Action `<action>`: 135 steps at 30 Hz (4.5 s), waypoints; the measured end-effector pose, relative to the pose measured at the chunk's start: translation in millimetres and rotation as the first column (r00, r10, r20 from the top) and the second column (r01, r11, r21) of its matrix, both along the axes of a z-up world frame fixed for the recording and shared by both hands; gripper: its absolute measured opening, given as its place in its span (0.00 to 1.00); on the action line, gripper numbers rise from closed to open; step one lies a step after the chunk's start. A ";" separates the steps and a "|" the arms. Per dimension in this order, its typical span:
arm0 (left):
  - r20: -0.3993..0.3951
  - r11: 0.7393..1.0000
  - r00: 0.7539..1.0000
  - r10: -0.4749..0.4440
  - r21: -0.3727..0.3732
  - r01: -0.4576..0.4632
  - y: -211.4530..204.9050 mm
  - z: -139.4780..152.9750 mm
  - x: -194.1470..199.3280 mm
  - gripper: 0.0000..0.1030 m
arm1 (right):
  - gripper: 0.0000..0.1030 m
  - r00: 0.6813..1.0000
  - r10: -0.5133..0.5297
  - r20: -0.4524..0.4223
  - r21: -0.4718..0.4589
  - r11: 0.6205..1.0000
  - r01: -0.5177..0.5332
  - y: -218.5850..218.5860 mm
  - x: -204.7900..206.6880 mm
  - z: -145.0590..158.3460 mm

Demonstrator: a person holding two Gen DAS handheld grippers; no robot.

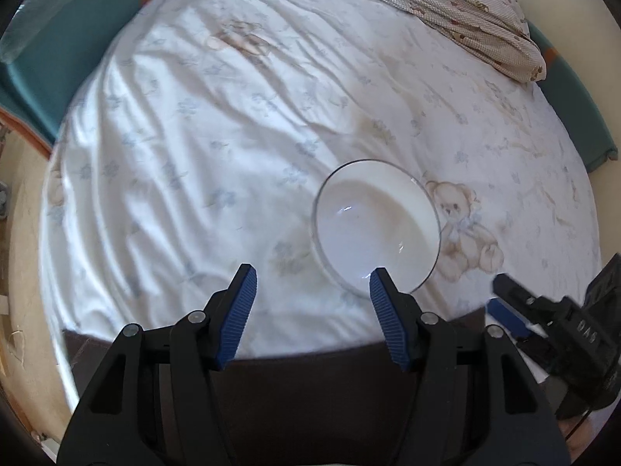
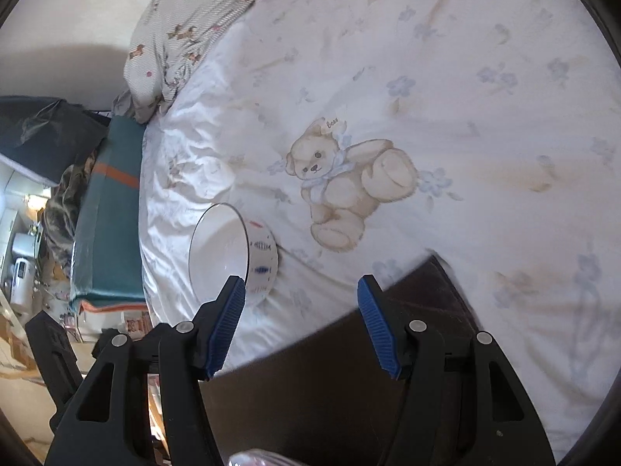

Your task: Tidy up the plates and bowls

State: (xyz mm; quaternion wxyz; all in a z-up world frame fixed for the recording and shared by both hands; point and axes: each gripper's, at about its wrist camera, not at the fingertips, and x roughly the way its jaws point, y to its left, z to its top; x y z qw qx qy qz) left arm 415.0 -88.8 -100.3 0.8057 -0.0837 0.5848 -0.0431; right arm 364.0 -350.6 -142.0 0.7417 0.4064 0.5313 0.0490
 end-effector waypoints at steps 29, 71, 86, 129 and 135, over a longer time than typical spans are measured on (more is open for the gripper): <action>-0.029 0.999 0.998 -0.054 0.001 0.054 -16.0 -45.7 19.1 0.09 | 0.14 0.972 0.220 -0.080 -0.173 0.957 -0.231 85.5 53.0 -27.2; 0.168 0.995 0.983 -0.072 -0.055 0.083 44.7 71.1 -277.3 0.09 | 0.15 0.901 0.403 0.160 -0.286 0.893 -0.348 133.3 -229.9 114.1; 0.074 0.996 0.993 -0.090 0.014 0.090 47.5 45.2 -274.1 0.09 | 0.16 0.880 0.474 -0.032 -0.234 0.852 -0.468 154.1 -224.8 71.0; 0.082 0.997 0.995 -0.054 -0.044 0.058 54.1 46.6 -268.3 0.10 | 0.17 0.936 0.351 -0.001 -0.005 0.936 -0.351 103.2 -221.0 68.8; 0.109 0.997 0.992 -0.064 -0.025 0.067 49.5 50.2 -268.6 0.10 | 0.16 0.920 0.391 0.001 -0.109 0.915 -0.388 117.5 -222.2 73.2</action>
